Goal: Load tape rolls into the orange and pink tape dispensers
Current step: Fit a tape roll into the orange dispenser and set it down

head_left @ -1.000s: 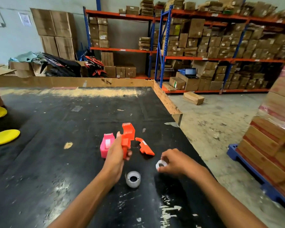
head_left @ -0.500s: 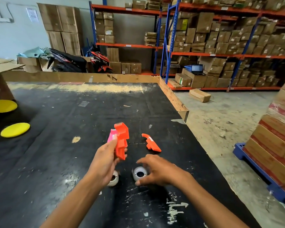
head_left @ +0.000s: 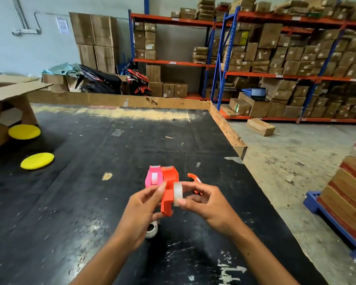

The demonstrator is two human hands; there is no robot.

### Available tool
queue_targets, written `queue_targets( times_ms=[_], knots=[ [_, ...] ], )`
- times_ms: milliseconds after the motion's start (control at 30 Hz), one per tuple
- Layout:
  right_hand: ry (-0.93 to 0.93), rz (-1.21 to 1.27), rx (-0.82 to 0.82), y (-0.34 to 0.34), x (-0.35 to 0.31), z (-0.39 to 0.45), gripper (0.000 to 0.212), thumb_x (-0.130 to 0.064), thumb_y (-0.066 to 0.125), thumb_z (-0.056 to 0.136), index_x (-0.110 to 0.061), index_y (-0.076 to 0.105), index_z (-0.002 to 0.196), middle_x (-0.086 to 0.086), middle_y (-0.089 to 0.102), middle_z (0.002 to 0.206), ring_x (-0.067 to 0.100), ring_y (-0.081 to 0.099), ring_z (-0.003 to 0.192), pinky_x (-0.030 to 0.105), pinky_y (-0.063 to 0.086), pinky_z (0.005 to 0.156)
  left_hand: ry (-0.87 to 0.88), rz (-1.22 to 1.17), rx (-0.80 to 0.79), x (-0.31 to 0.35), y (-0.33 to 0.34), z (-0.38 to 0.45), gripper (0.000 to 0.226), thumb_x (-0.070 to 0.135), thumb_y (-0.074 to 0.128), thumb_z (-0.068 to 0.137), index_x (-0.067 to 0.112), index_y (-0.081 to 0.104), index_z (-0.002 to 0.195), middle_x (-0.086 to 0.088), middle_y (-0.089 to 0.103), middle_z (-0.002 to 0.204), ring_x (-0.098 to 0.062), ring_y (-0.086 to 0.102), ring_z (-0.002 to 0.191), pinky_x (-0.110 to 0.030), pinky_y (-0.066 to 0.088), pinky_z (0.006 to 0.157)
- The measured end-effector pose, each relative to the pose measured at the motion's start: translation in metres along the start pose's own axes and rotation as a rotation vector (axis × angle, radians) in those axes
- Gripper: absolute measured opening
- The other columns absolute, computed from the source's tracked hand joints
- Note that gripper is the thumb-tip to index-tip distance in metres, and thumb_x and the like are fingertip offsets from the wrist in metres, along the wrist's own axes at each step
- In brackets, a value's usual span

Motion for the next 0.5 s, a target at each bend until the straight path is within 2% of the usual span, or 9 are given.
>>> queue_targets(
  times_ms=[100, 167, 267, 400, 500],
  knots=[
    [-0.011, -0.02, -0.011, 0.001, -0.007, -0.005, 0.04, -0.006, 0.075, 0.077, -0.016, 0.067, 0.115, 0.017, 0.068, 0.113, 0.024, 0.064, 0.086, 0.038, 0.052, 0.093, 0.024, 0.001, 0.023, 0.004, 0.001, -0.003, 0.037, 0.041, 0.071, 0.069, 0.015, 0.075, 0.096, -0.01, 0.078, 0.093, -0.022, 0.075, 0.081, -0.029, 0.058, 0.06],
    [-0.014, -0.06, 0.002, 0.003, -0.009, -0.007, 0.043, -0.006, 0.077, 0.075, -0.019, 0.067, 0.114, 0.014, 0.068, 0.112, 0.022, 0.064, 0.085, 0.037, 0.055, 0.089, 0.022, -0.002, 0.025, 0.004, 0.004, -0.005, 0.038, 0.04, 0.072, 0.068, 0.016, 0.074, 0.097, -0.01, 0.078, 0.095, -0.022, 0.075, 0.083, -0.028, 0.058, 0.061],
    [0.008, 0.005, 0.045, 0.003, -0.011, -0.008, 0.048, -0.001, 0.078, 0.072, -0.02, 0.062, 0.113, 0.002, 0.069, 0.099, 0.016, 0.066, 0.078, 0.029, 0.058, 0.079, -0.01, -0.073, 0.013, -0.001, 0.01, -0.009, 0.035, 0.037, 0.07, 0.072, 0.012, 0.074, 0.096, -0.013, 0.078, 0.095, -0.021, 0.074, 0.083, -0.029, 0.058, 0.062],
    [0.021, 0.042, 0.087, 0.002, -0.012, -0.009, 0.057, 0.002, 0.079, 0.069, -0.019, 0.054, 0.116, 0.011, 0.068, 0.1, 0.024, 0.067, 0.082, 0.042, 0.058, 0.083, -0.011, -0.099, 0.007, -0.005, 0.014, -0.012, 0.037, 0.039, 0.065, 0.076, 0.008, 0.075, 0.094, -0.018, 0.077, 0.094, -0.022, 0.073, 0.084, -0.03, 0.058, 0.066],
    [0.019, 0.022, 0.083, 0.005, -0.009, -0.008, 0.063, -0.002, 0.082, 0.067, -0.024, 0.053, 0.117, 0.012, 0.068, 0.101, 0.025, 0.069, 0.082, 0.042, 0.059, 0.082, -0.026, -0.09, -0.007, -0.006, 0.016, -0.012, 0.043, 0.046, 0.063, 0.077, 0.01, 0.075, 0.097, -0.017, 0.077, 0.098, -0.023, 0.072, 0.092, -0.036, 0.06, 0.075]
  ],
)
Point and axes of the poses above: each hand's wrist, its own z-axis towards the middle knuckle, its own y-axis out of the palm, x = y × z, the point moved 7 cm from there along z, towards the middle knuckle
